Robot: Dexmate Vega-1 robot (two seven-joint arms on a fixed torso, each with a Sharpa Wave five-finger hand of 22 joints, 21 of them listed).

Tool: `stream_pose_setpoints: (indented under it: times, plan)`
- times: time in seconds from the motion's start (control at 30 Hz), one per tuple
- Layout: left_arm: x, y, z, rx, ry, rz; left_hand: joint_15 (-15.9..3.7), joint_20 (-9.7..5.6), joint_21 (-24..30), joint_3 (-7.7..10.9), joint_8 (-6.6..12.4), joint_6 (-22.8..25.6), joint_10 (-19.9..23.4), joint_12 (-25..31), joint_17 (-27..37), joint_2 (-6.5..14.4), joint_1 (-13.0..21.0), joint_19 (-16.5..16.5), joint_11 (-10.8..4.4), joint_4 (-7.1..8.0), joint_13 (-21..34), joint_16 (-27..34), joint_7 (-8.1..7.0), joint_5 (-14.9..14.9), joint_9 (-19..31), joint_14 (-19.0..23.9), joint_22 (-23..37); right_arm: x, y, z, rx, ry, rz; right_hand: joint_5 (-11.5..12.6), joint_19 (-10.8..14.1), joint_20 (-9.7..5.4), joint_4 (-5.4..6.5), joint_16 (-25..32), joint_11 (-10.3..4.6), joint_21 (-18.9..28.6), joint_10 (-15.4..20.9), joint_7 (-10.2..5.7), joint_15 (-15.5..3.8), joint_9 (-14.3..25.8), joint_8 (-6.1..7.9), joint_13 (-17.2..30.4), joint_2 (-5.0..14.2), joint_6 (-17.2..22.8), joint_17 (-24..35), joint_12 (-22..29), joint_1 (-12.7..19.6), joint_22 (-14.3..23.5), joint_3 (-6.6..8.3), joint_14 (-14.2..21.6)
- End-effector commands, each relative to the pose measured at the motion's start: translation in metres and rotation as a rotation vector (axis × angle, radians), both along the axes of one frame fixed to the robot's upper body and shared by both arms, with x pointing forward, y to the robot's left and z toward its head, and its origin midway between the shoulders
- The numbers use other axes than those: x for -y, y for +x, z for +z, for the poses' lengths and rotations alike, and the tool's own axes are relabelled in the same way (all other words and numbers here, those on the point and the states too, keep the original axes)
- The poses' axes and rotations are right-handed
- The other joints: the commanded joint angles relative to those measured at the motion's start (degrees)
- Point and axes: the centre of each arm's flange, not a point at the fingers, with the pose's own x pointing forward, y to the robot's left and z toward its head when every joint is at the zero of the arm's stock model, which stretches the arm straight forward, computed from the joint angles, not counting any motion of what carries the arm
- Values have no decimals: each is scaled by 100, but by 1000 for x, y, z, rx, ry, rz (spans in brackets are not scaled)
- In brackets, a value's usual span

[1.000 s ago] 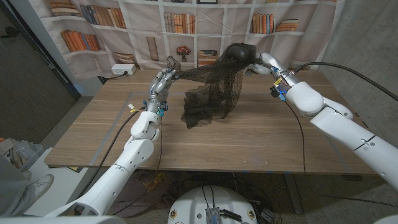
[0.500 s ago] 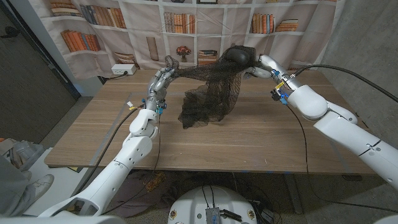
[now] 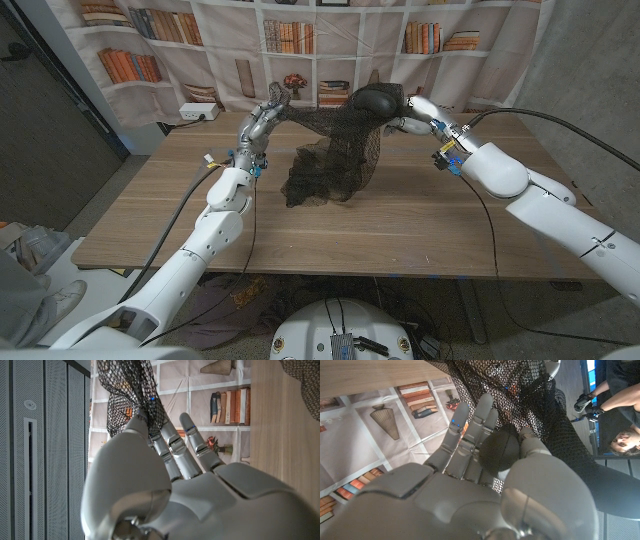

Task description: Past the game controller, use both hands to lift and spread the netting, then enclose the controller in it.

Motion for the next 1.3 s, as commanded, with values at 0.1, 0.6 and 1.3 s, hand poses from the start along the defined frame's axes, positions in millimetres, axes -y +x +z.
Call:
stream_pose_setpoints:
  times: [0.1,0.6,1.3]
  plan:
    - [4,1,14,14,49,-10,-76,-21,42,68,48,-42,29,-22,35,-7,-11,-1,-21,1,28,-25,2,24,6,75,17,-24,-8,-17,68,-173,23,26,-54,-924,1393,-32,-248,-9,206,-190,-315,58,31,25,454,100,-2,-19,271,5,1374,-46]
    - [7,4,21,31,65,-37,-76,-20,42,79,84,-24,21,-29,55,-9,-14,2,-13,0,34,-36,-16,24,2,86,16,-36,-3,-22,134,-240,-37,30,-91,-923,1418,-59,-309,-12,202,-222,-319,127,38,18,459,96,-12,-33,249,-8,1351,-72]
    - [24,8,63,138,205,-77,-76,-26,38,87,89,-30,22,-31,68,-18,-32,-3,-1,3,46,-62,1,27,-41,76,15,-67,-4,-52,212,-333,-159,36,-95,-927,1423,-37,-279,3,251,-206,-320,217,43,38,467,94,10,-11,242,-15,1327,-18]
